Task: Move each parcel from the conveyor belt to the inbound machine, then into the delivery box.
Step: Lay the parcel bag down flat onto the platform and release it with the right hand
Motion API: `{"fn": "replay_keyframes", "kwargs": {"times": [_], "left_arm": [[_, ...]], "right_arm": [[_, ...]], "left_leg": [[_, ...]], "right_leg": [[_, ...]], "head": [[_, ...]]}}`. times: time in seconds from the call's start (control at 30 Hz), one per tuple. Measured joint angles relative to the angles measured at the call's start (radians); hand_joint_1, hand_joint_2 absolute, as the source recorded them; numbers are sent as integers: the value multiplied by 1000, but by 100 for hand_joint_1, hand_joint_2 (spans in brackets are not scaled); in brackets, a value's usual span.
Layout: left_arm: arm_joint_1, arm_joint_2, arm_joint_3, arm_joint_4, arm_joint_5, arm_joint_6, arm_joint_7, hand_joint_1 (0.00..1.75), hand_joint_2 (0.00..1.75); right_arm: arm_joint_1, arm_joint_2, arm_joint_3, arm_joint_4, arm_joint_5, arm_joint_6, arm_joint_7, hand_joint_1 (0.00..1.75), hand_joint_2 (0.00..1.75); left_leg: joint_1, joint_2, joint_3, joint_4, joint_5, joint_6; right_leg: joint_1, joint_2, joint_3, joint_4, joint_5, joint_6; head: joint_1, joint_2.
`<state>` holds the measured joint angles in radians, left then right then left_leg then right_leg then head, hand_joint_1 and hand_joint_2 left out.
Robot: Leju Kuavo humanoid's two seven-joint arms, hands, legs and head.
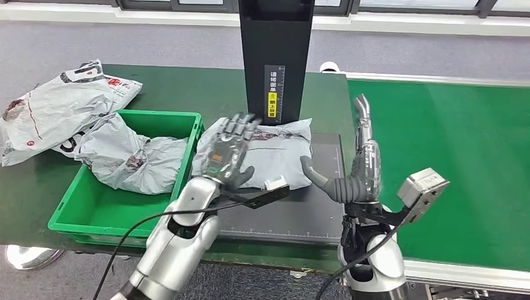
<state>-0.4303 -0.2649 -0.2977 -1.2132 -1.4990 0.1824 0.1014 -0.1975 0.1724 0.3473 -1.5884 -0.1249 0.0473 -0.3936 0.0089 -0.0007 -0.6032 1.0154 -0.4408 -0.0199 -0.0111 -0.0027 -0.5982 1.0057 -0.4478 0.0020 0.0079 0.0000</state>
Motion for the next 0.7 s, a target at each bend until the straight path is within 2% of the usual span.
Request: {"fn": "replay_keyframes", "kwargs": {"times": [0.1,0.23,0.5,0.53,0.63,0.67,0.7], "left_arm": [[-130,-22,-56,212,-4,-72,-11,0,175],[-243,-45,-104,435,0,-147,-31,0,175],[-364,-59,-156,720,18,-295,-51,2,175],[-373,-59,-160,740,20,-302,-49,10,175],[-394,-61,-169,785,23,-316,-43,76,175],[-399,-62,-170,796,23,-320,-40,106,175],[-403,-63,-171,805,24,-322,-36,123,175]], "right_arm": [[-18,25,-9,32,-1,7,4,0,175],[-21,45,-24,42,-1,10,16,0,175],[-9,69,-40,43,-2,5,40,0,175],[-7,71,-43,42,-2,2,41,0,175],[7,75,-52,31,0,-10,50,0,175],[13,76,-53,24,0,-14,52,0,175],[20,77,-54,17,2,-19,54,0,175]], "left_leg": [[0,1,0,0,1,0],[0,2,0,0,1,0],[0,2,-1,-1,1,-1],[0,2,-1,-1,1,-1],[0,2,-1,-1,1,-1],[0,2,-1,-1,1,-1],[0,2,-1,-1,1,-1]], "right_leg": [[0,1,-1,0,2,-1],[0,2,-1,0,2,-1],[1,3,-2,0,1,-2],[1,3,-2,0,1,-2],[1,2,-2,0,1,-2],[1,2,-2,0,1,-2],[1,2,-2,0,1,-2]], "head": [[0,0],[0,0],[0,0],[0,0],[0,0],[0,0],[0,0]]}}
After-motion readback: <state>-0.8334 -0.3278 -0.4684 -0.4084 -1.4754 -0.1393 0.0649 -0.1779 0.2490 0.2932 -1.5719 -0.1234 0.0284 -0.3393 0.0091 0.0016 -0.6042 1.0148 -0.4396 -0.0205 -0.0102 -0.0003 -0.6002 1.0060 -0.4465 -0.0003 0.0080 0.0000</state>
